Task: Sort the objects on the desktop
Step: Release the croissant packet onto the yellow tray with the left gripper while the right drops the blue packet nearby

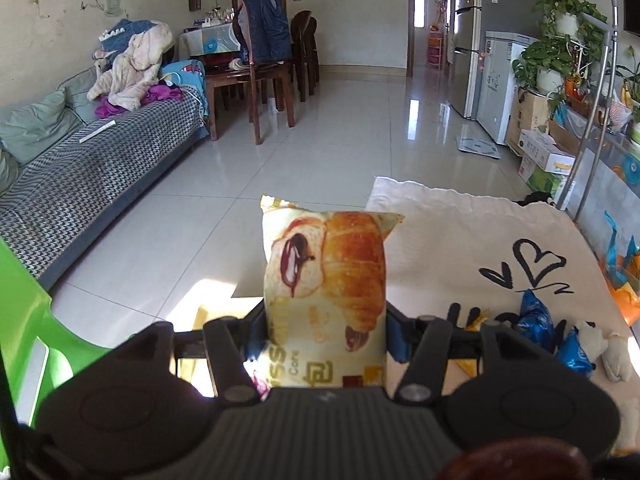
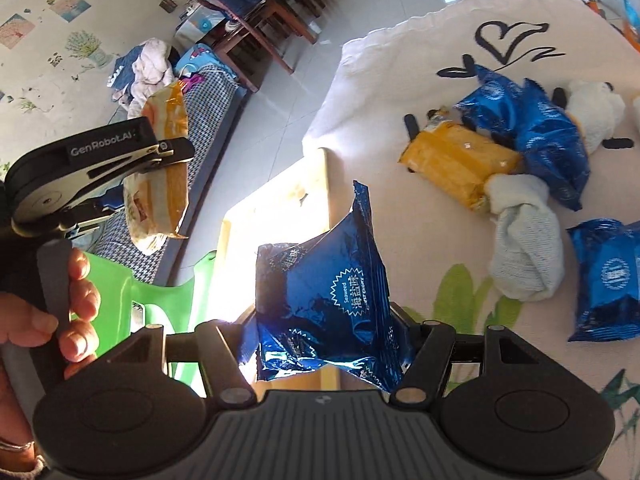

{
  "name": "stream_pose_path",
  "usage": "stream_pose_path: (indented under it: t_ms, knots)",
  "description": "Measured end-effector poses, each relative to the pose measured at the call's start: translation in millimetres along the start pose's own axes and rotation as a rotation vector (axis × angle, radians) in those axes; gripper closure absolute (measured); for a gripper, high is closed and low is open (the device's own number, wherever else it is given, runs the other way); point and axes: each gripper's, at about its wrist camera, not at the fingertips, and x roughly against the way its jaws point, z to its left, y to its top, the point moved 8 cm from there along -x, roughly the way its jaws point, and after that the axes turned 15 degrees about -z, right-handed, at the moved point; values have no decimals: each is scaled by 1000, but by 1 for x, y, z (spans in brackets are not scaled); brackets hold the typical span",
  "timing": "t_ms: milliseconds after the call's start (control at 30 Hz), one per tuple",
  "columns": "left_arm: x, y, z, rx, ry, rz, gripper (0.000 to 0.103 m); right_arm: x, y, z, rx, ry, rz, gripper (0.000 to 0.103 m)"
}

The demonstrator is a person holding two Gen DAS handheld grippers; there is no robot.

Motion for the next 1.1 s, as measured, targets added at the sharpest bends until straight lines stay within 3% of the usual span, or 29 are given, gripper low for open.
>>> stream_pose_path:
  t_ms: [200, 367, 500, 567, 833, 1100]
  knots:
    - [-11, -1, 20, -81, 123, 7, 48, -38, -25, 39, 65, 111, 72, 37]
    - [-13, -2, 19, -160, 177, 12, 41, -58, -39, 49, 137, 123, 88, 21]
    - [-13, -4, 22, -82, 147, 36, 32, -57, -39, 43, 163, 93, 101, 20]
    - [-12, -3, 21, -52, 130, 35, 18, -51, -33, 40, 161, 78, 89, 20]
    - [-12, -13, 7, -20, 49, 76, 9, -24, -12, 16, 236, -37, 50, 20]
    - [-15, -26, -19, -5, -21, 131, 3, 7, 20, -21, 173, -201, 17, 20]
